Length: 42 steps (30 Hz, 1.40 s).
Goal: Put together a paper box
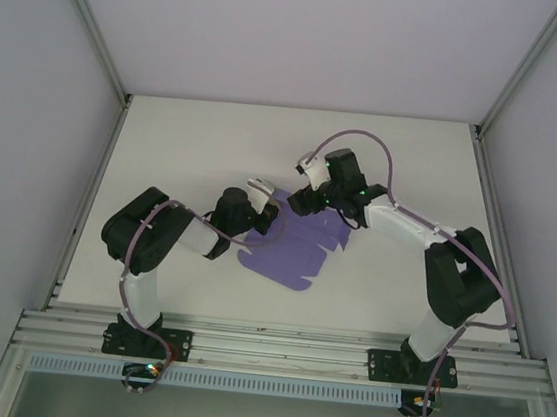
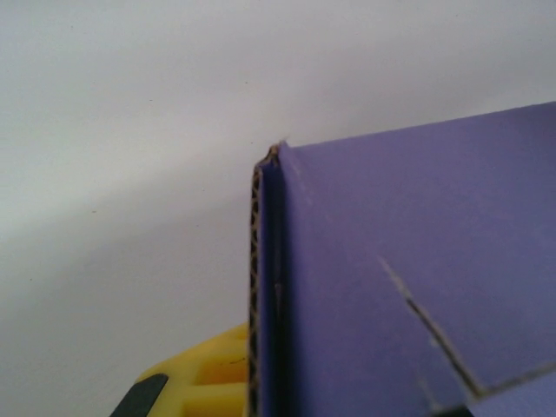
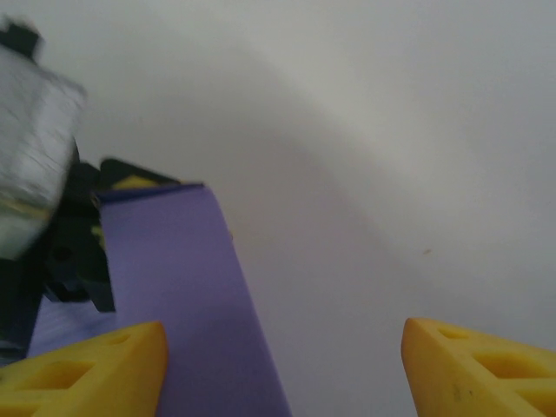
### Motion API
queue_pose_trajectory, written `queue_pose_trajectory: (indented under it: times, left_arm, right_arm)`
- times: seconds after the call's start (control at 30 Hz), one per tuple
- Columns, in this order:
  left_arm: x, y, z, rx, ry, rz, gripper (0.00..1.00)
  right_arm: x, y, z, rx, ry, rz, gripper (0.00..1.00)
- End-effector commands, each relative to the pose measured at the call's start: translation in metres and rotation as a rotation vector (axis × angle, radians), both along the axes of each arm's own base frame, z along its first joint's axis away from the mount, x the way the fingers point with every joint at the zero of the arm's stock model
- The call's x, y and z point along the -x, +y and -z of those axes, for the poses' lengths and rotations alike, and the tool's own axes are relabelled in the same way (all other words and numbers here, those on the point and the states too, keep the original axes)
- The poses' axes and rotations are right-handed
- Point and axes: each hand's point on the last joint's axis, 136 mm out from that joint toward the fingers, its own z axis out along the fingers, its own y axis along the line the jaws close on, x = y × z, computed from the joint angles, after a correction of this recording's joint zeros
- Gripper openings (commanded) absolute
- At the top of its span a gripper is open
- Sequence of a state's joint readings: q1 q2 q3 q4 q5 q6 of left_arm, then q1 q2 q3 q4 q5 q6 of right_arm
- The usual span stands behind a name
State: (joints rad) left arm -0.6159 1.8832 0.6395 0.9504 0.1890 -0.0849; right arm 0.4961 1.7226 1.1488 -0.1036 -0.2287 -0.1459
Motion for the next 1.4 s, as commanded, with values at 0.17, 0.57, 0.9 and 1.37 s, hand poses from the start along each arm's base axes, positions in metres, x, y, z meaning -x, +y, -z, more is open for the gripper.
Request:
queue_pose_trajectory:
  times: [0.17, 0.57, 0.9, 1.37]
  left_arm:
    - [0.007, -0.009, -0.005, 0.007, -0.009, 0.042, 0.1]
    - [-0.005, 0.01, -0.024, -0.029, -0.015, -0.107, 0.28]
    - [-0.008, 0.02, -0.007, -0.119, -0.01, -0.183, 0.2]
    - [-0.036, 0.016, -0.006, -0.211, -0.218, -0.468, 0.0]
  right_arm:
    - [0.01, 0.004, 0.04, 0.01, 0.162, 0.013, 0.64]
    - [0.022, 0.001, 0.056, 0.018, 0.208, 0.045, 0.59]
    - [0.022, 0.003, 0.054, 0.006, 0.218, 0.077, 0.58]
    - [0.03, -0.003, 0.067, -0.027, 0.335, 0.241, 0.56]
